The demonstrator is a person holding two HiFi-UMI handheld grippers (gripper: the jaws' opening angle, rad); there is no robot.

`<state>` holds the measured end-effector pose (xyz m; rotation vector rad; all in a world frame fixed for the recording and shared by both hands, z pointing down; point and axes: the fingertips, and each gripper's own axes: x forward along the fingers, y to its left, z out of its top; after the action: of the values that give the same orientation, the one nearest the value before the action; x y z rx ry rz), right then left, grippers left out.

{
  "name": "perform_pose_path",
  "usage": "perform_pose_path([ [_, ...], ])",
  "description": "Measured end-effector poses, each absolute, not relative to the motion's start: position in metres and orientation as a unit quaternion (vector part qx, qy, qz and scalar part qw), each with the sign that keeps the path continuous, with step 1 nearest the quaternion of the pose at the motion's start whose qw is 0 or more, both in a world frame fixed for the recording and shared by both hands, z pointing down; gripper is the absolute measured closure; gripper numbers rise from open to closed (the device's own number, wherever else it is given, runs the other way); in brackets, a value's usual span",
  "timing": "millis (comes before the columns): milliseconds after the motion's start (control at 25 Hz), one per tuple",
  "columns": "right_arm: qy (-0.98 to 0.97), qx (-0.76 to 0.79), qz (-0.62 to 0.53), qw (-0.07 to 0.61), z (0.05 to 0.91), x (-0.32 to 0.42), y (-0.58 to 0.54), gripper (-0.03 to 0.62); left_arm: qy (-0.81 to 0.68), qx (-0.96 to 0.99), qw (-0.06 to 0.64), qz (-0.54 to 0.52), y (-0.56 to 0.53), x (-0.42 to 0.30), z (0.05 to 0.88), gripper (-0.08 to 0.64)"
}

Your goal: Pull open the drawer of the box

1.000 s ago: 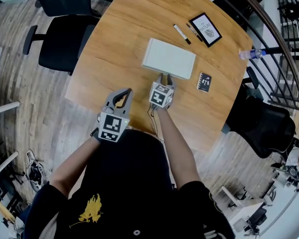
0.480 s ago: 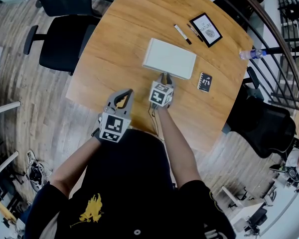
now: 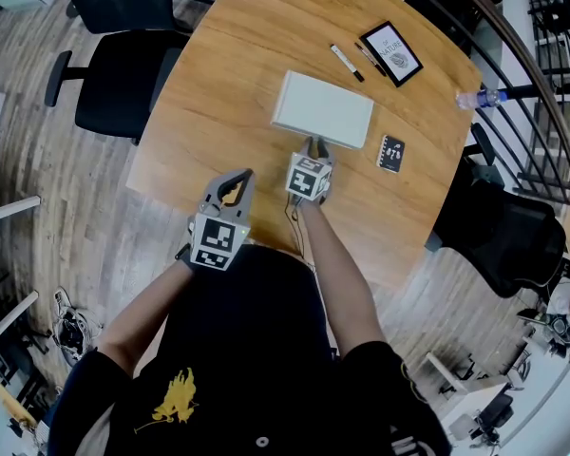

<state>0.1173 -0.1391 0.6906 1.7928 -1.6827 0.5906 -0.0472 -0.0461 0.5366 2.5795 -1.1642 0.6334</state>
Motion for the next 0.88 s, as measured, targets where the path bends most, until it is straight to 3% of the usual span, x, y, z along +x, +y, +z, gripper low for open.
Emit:
perform_pose_path([
  [880,-0.637,0.67,0.223,0.308,0.6891,0.1156,-0.1329,0.525,-0.396,0.883,0.124,0.22,-0.0411,-0.0504,0.5414,0.551],
])
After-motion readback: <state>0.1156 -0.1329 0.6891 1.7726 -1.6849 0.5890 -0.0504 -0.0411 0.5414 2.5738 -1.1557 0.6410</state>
